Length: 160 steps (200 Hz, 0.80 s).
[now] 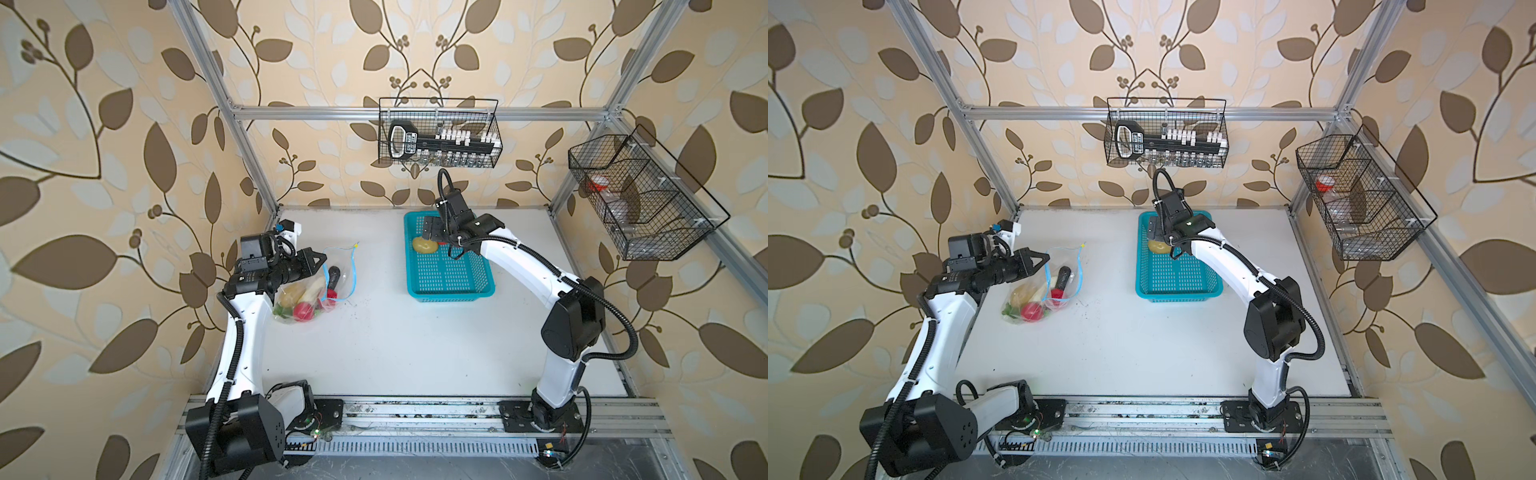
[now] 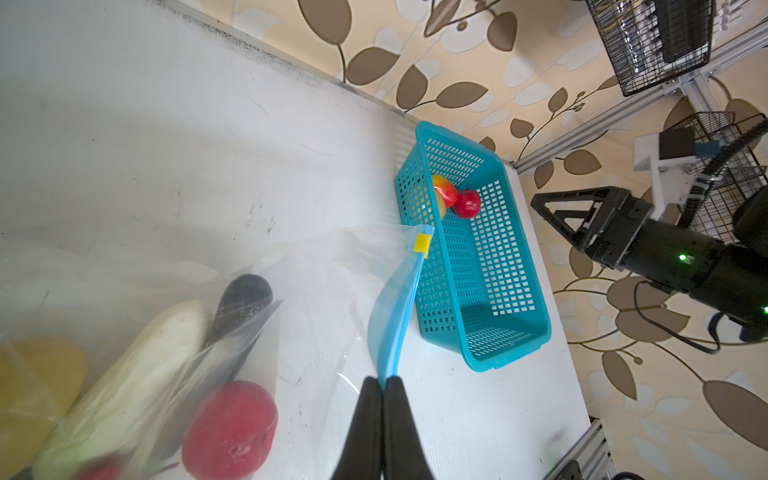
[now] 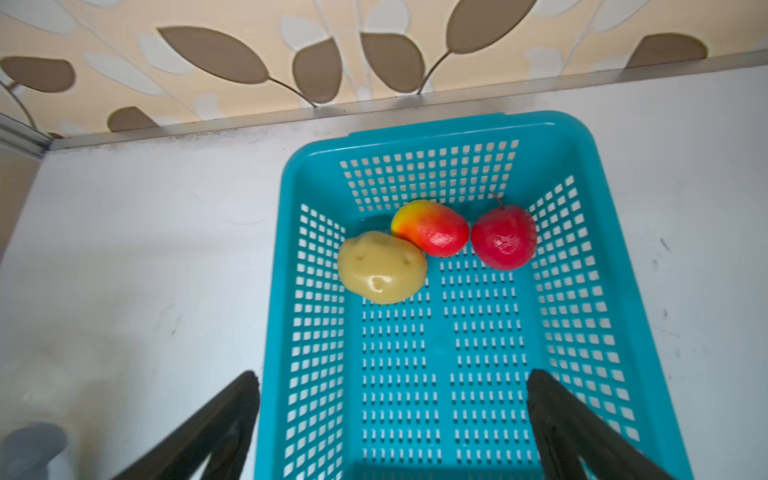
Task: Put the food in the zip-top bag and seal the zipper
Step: 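Raise the right gripper out of the bag and move over the basket, then lower the open right gripper onto the red apple in the basket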
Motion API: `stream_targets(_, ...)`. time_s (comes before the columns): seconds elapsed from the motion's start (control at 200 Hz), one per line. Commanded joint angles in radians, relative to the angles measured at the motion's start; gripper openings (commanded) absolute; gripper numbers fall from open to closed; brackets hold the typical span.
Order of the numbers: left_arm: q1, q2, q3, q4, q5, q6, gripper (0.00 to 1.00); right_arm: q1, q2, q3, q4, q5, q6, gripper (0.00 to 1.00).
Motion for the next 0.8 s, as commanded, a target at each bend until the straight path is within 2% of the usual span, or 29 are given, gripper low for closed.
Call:
stream_targets(0.0,0.015,-0.014,-0.008,0.022,0.025,0.021,0.00,-0.030,0.048,0.021,-0.066,0.041,-0.033,1.00)
stream_targets(0.255,0.020,-0.013,-0.013,0.025,0.025,0.021,0.00,-0.086,0.130,0.069,-0.086,0.035,-0.056,1.00)
stream_targets(0.515,0.026,-0.015,-0.013,0.028,0.032,0.019,0.00,-0.098,0.229,0.146,-0.116,0.062,-0.088,1.00)
stream_targets(0.795,0.037,-0.005,-0.015,0.029,0.036,0.016,0.00,-0.101,0.326,0.257,-0.181,0.148,-0.145,1.00)
